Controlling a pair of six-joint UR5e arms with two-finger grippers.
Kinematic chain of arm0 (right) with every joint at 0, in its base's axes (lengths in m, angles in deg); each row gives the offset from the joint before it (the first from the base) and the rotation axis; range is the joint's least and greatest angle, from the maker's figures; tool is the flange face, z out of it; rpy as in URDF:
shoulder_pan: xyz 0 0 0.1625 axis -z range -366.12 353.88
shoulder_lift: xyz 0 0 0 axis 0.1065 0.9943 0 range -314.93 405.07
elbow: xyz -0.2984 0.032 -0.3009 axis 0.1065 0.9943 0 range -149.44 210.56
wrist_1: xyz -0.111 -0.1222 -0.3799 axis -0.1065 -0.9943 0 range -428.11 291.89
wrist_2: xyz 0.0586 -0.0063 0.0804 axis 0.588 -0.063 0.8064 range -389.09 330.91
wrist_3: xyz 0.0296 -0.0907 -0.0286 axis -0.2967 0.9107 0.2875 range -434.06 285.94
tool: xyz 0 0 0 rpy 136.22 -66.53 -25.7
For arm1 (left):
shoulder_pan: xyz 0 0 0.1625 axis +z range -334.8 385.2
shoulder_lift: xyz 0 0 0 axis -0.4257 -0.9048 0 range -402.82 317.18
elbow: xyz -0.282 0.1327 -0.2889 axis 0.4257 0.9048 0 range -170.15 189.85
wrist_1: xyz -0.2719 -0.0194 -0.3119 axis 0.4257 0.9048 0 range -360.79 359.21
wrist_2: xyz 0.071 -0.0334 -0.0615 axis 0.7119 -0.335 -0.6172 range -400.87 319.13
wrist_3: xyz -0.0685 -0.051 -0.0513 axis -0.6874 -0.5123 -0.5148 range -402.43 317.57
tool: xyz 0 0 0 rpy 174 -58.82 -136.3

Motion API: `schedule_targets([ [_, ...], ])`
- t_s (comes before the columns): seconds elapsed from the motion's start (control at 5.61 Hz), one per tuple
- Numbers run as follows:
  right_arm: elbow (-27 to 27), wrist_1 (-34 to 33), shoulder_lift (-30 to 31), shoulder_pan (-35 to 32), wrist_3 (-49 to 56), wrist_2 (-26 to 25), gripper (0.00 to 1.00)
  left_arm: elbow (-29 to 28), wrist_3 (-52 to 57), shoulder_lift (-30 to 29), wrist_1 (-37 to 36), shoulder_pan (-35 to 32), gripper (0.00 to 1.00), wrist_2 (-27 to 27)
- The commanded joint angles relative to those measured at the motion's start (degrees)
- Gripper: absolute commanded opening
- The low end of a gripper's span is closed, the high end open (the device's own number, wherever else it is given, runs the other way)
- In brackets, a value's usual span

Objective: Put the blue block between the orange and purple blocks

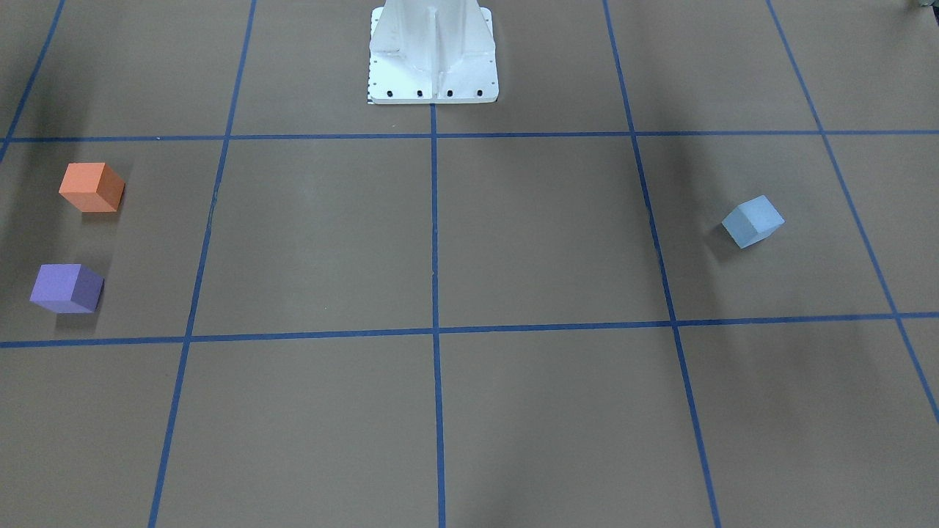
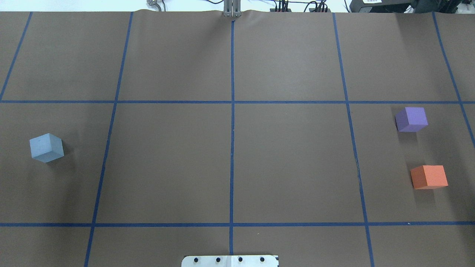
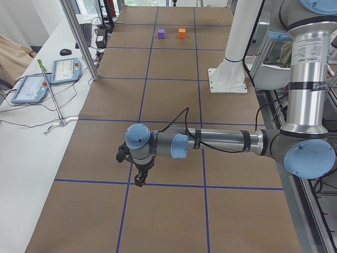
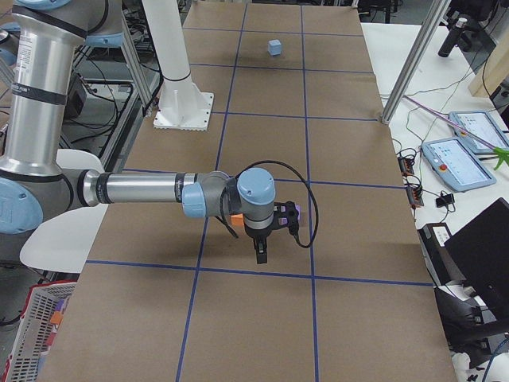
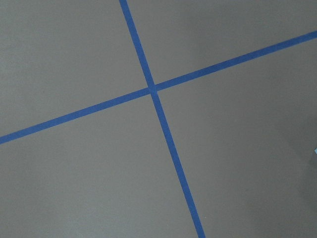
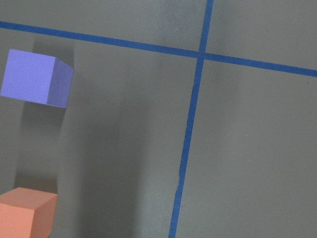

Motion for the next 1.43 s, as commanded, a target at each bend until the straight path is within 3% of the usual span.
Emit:
schedule_targets([
  [0.0, -0.19, 0.01, -0.45, 0.0, 0.0, 0.0, 1.0, 0.48, -0.13, -0.05, 0.0, 0.4, 1.0, 1.69],
  [0.36, -0.8, 0.18, -0.8, 0.17, 0.0, -0.09, 1.0, 2.32, -0.39, -0.23, 4.61, 0.41, 1.0, 1.71],
  [0.71, -0.8, 0.18, -1.15, 0.18, 0.0, 0.0, 1.0, 1.55, -0.39, -2.16, 21.26, 0.58, 1.0, 3.38],
  [1.07, -0.72, 0.1, -1.07, 0.18, 0.0, 0.0, 1.0, 0.49, -15.78, -4.36, 26.5, 2.42, 1.0, 0.93],
  [1.25, -0.72, 0.1, -1.07, 0.18, 0.0, 0.0, 1.0, 0.31, -17.43, -4.01, 29.5, 8.34, 1.0, 0.83],
])
